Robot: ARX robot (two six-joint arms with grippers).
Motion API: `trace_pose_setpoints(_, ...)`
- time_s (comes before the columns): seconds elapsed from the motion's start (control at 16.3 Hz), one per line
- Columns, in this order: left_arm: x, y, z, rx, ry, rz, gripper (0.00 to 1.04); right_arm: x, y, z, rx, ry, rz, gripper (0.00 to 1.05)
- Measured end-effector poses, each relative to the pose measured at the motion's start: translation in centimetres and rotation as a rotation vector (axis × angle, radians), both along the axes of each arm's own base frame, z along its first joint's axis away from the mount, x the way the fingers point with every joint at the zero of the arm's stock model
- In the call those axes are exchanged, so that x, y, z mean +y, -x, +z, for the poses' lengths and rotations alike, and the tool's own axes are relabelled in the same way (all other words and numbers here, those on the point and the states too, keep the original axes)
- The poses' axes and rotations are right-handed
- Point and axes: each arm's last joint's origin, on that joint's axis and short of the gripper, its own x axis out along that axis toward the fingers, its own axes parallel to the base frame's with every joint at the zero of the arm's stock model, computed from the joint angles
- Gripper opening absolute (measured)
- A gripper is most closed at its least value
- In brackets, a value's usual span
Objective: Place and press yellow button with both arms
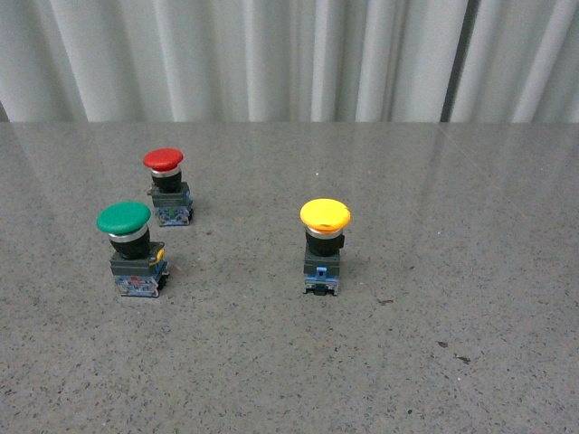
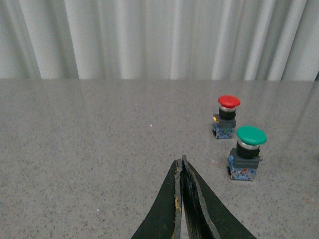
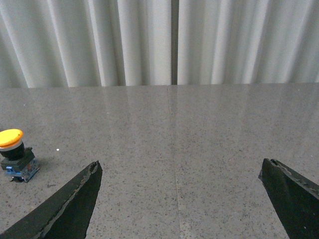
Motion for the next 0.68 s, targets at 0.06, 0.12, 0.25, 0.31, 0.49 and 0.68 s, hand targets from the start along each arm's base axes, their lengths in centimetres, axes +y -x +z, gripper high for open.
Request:
trace_pose_setpoints(0.06, 0.0, 0.14, 0.31, -0.037, 0.0, 0.001, 0.02, 0.0, 0.0, 0.0, 0.0, 0.0, 0.0, 0.98)
trace_pose_setpoints(0.12, 0.0, 0.15, 0.36, -0.037, 0.0, 0.0, 0.02, 0.0, 0.0, 0.01, -0.001, 0.0, 0.0, 0.98)
trace_pose_setpoints(0.25, 0.01, 0.13, -0.55, -0.019, 0.001, 0.003, 0.02, 0.0, 0.0, 0.0, 0.0, 0.0, 0.0, 0.98)
trace_pose_setpoints(0.31, 0.0, 0.15, -0.47, -0.027, 0.001, 0.0, 0.02, 0.0, 0.0, 0.01, -0.001, 0.0, 0.0, 0.98)
trace_pose_setpoints(0.49, 0.0, 0.15, -0.46, -0.029, 0.001, 0.001, 0.02, 0.0, 0.0, 0.0, 0.0, 0.0, 0.0, 0.98)
trace_pose_setpoints(0.68, 0.0, 0.15, -0.45, -0.03, 0.001, 0.0, 0.02, 0.0, 0.0, 0.0, 0.0, 0.0, 0.0, 0.98)
